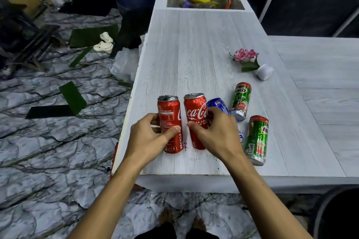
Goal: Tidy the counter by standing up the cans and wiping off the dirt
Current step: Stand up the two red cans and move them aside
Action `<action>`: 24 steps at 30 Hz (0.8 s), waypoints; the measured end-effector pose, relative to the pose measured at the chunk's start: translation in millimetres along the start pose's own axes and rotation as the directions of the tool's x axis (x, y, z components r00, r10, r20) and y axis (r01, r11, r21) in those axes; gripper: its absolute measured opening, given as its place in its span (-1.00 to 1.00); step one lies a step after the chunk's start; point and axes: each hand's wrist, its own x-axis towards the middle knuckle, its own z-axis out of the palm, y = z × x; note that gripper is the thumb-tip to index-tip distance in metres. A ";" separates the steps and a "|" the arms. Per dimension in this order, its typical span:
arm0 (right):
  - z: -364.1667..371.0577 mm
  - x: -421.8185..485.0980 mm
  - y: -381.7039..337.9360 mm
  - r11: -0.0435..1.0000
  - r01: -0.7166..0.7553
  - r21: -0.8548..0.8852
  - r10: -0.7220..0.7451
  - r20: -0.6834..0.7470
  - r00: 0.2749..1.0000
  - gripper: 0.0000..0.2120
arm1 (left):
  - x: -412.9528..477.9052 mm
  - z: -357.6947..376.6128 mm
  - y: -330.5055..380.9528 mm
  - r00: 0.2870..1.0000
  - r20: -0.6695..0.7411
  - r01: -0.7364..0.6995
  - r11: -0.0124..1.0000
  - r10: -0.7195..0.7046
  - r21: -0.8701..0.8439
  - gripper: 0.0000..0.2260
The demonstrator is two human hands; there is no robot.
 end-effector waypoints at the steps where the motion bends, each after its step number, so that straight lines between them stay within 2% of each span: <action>1: 1.4 -0.9 1.5 1.000 0.008 0.028 -0.007 -0.015 1.000 -0.49 | -0.9 -0.4 -0.2 1.000 -0.003 -0.019 1.000 0.019 -0.004 -0.48; 5: 7.8 -5.6 7.2 0.993 0.038 0.108 -0.031 -0.067 0.997 -0.39 | -2.5 -0.6 -3.6 0.996 -0.021 -0.091 0.996 0.091 -0.006 -0.43; 14: 12.6 -13.2 12.4 0.961 0.099 0.259 -0.055 -0.174 0.983 -0.38 | -2.8 -0.7 -10.4 0.985 -0.064 -0.166 0.983 0.161 -0.083 -0.35; 24: -5.5 1.0 4.3 0.943 0.220 0.250 -0.143 -0.295 0.945 -0.39 | 21.2 -0.1 14.2 0.963 -0.039 -0.268 0.957 0.265 -0.111 -0.36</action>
